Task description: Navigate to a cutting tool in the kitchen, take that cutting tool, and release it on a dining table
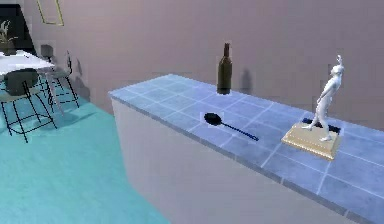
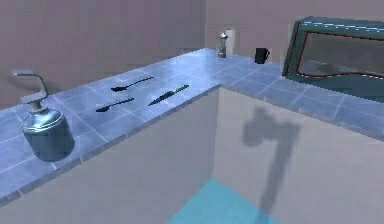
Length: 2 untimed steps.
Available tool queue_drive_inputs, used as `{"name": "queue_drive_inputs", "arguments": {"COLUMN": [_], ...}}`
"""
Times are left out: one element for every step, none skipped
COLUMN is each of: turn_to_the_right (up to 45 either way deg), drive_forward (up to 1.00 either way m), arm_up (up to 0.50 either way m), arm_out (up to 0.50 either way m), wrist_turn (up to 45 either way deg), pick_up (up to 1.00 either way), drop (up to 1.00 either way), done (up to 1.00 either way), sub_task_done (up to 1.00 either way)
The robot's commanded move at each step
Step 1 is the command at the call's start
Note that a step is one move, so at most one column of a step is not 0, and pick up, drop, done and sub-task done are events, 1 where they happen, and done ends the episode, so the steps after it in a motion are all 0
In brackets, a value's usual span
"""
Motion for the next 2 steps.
{"name": "queue_drive_inputs", "arguments": {"turn_to_the_right": [45.0,18.0], "drive_forward": [0.0,0.0], "arm_up": [0.0,0.0], "arm_out": [0.0,0.0], "wrist_turn": [0.0,0.0], "pick_up": [0.0,0.0], "drop": [0.0,0.0], "done": [0.0,0.0], "sub_task_done": [0.0,0.0]}}
